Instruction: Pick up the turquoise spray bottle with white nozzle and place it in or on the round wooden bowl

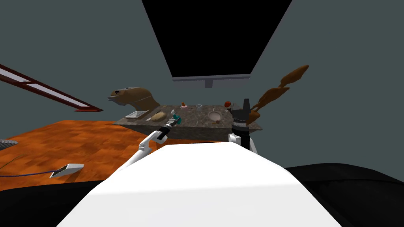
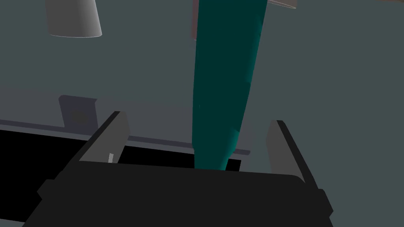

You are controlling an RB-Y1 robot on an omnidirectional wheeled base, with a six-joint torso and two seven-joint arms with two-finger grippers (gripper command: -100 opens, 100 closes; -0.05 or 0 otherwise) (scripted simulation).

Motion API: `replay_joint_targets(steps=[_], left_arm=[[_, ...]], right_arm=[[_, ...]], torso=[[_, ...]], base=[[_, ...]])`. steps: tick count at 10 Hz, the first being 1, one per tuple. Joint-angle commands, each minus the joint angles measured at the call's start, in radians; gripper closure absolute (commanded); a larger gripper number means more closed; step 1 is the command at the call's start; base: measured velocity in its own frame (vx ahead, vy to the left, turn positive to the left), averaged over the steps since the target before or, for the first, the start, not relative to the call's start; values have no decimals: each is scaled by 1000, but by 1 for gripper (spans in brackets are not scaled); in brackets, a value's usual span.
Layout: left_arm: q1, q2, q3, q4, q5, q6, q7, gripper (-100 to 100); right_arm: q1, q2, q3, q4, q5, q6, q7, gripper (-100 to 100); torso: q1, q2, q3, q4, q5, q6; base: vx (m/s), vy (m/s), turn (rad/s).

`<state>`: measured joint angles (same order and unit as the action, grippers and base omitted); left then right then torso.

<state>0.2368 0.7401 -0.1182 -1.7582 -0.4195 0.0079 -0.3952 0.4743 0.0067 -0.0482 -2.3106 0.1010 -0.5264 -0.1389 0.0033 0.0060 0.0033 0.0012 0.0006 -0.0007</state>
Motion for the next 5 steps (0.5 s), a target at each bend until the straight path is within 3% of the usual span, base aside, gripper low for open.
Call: replay_joint_targets(steps=[1, 3, 5], left_arm=[[-21, -20, 6, 21, -5, 29, -5, -100], [-61, -48, 14, 52, -11, 80, -10, -100], [-88, -66, 19, 73, -15, 113, -14, -100]], right_arm=[[0, 0, 0, 0, 0, 0, 0, 0], [0, 0, 0, 0, 0, 0, 0, 0], [0, 0, 0, 0, 0, 0, 0, 0]], torso=[[0, 0, 0, 0, 0, 0], [2, 1, 1, 0, 1, 0], [-1, 1, 1, 0, 0, -1]], base=[[-106, 85, -180], [-109, 86, -305], [-105, 37, -172]])
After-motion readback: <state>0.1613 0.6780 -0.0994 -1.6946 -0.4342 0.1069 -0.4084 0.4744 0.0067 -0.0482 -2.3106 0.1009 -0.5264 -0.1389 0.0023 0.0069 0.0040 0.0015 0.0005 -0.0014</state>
